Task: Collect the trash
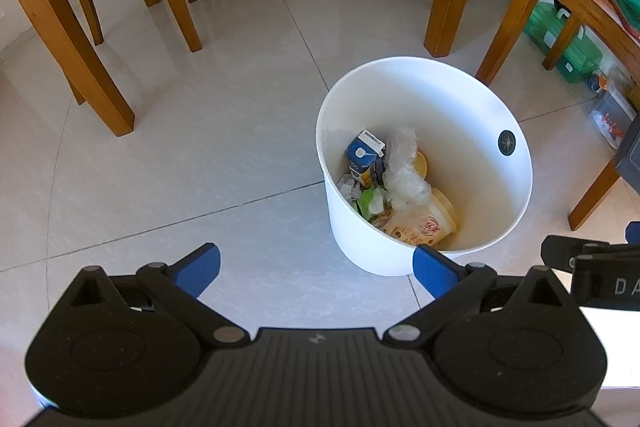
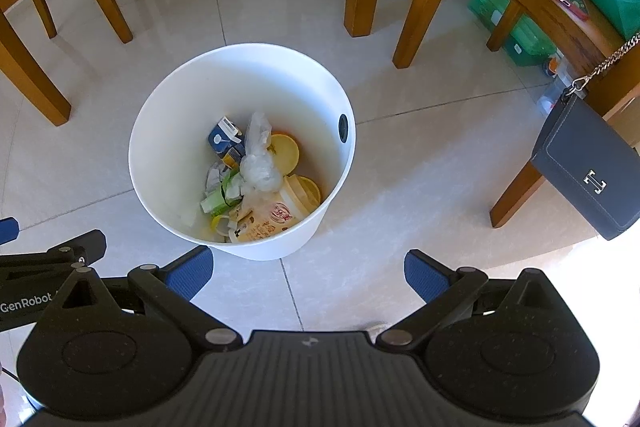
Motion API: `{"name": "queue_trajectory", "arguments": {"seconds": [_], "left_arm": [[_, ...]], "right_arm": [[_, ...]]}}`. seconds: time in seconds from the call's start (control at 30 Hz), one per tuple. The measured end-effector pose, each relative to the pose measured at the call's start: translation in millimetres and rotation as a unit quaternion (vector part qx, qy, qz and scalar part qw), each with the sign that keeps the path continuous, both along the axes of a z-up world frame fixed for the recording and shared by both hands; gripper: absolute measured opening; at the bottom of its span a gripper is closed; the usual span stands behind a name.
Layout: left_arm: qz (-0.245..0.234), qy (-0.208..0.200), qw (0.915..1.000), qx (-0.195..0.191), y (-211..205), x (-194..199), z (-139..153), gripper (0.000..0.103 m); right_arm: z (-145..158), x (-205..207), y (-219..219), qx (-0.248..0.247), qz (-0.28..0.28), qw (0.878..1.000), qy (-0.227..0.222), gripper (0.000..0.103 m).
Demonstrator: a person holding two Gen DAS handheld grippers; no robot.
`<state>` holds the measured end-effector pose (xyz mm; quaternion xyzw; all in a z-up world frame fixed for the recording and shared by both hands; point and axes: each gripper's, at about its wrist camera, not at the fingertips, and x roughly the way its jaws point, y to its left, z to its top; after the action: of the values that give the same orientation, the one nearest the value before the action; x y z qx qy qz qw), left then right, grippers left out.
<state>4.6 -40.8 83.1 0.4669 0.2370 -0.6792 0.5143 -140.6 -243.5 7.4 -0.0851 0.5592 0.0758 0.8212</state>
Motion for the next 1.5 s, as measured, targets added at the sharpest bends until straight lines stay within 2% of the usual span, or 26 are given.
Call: {"name": "queue_trajectory", "arguments": {"seconds": [1.5], "left_arm": [[0.005,0.001,1.0,0.004,2,-11,-3,0.102]], "right_arm": [[3,3,-3,0.008,-0.007,1.0,0.003,0.103]]}}
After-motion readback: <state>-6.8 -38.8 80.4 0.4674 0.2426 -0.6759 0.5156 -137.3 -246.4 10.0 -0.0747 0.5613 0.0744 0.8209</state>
